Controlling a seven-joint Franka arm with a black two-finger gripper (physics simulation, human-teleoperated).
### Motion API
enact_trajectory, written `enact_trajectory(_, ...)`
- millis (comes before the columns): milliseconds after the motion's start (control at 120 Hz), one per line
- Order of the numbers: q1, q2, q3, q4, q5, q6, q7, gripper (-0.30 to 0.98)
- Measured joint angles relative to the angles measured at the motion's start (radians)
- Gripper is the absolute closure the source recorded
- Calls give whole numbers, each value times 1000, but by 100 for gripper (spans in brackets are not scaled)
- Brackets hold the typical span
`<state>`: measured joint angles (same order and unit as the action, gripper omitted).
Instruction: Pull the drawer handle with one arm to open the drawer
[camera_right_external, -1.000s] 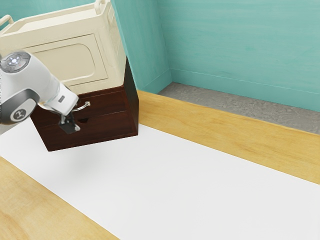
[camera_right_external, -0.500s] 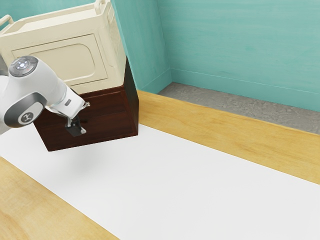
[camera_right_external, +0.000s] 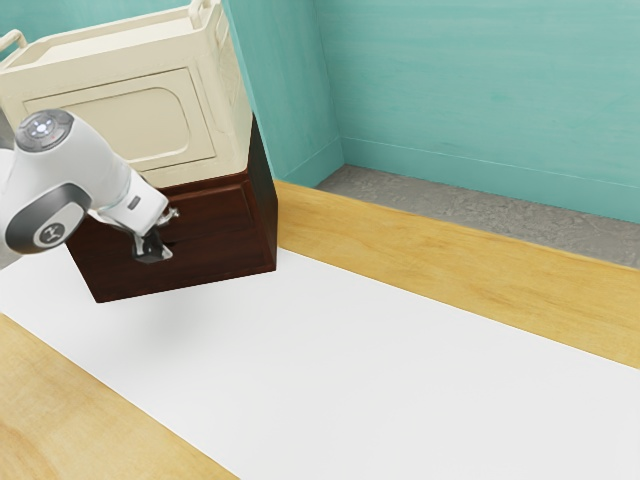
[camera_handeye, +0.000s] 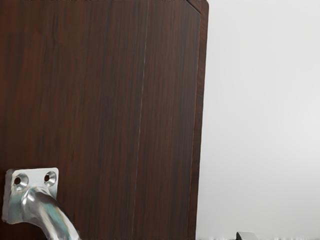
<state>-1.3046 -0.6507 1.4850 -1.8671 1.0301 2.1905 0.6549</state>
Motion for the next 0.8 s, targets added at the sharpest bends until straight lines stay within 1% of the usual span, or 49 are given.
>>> enact_trajectory(108, 7, 1, -14, 1, -5, 1, 0, 50)
enact_trajectory(150, 11, 2, -16, 5, -16, 2, 0, 54)
enact_trajectory(283, 17, 4, -22, 7, -36, 4, 0, 63)
enact_trajectory(392, 19, 5, -21, 5, -37, 9, -2, 65)
enact_trajectory(575, 18, 0, -13, 3, -36, 20, -4, 64)
enact_trajectory(675, 41, 4, -14, -8, -38, 19, -4, 70)
enact_trajectory(800, 56, 7, -18, -16, -38, 19, -7, 74)
